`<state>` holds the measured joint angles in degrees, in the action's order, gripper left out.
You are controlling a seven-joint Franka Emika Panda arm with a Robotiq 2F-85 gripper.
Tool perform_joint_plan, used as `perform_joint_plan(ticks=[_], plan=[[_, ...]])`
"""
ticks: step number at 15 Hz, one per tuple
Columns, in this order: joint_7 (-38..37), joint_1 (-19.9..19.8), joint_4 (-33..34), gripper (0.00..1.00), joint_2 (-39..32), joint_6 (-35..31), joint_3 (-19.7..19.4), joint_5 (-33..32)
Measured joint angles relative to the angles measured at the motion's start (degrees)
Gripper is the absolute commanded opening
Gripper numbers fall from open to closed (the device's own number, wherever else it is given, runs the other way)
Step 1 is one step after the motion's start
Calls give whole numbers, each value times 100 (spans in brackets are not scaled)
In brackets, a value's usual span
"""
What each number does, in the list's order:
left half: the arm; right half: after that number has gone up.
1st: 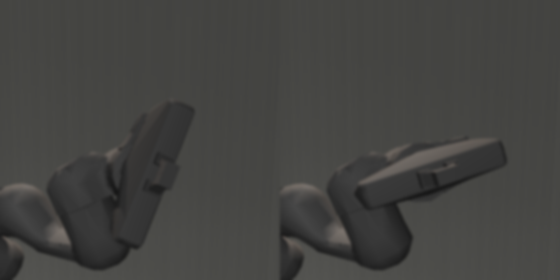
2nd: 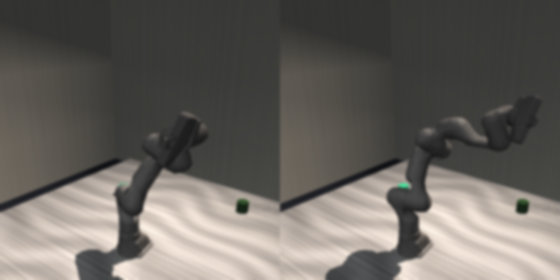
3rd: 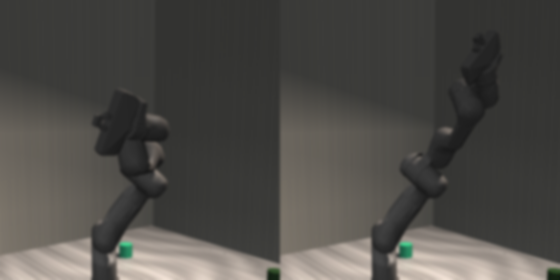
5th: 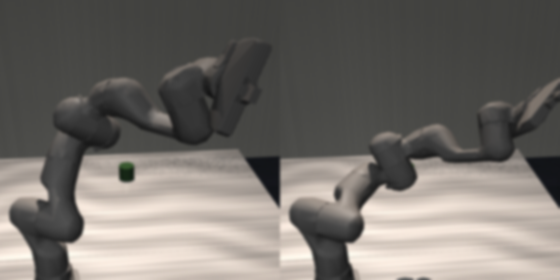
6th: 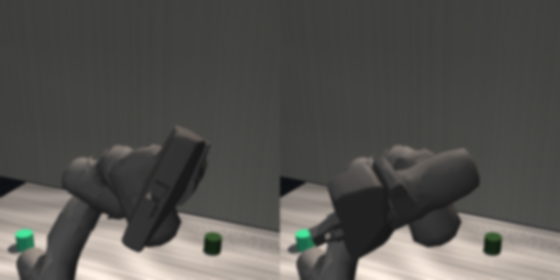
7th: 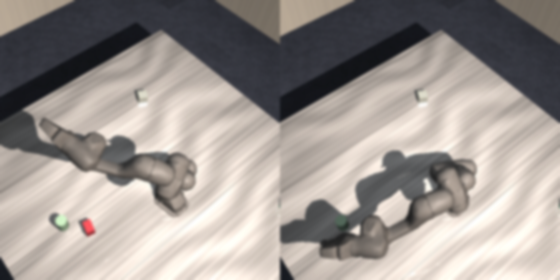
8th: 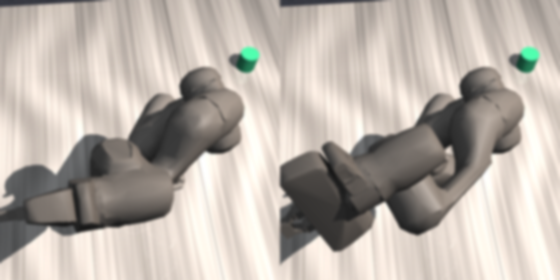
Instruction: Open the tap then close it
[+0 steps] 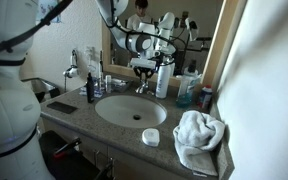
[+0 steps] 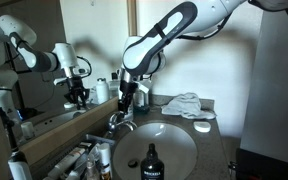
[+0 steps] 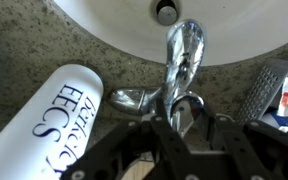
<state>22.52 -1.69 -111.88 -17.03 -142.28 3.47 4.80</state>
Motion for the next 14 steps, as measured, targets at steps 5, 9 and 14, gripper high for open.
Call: perform_joint_plan(ticks=[5, 9, 14], plan=[[-12, -16, 224, 8, -58, 360, 29, 11], [-13, -17, 359, 8, -102, 526, 36, 11], [-13, -14, 553, 8, -105, 537, 116, 11]])
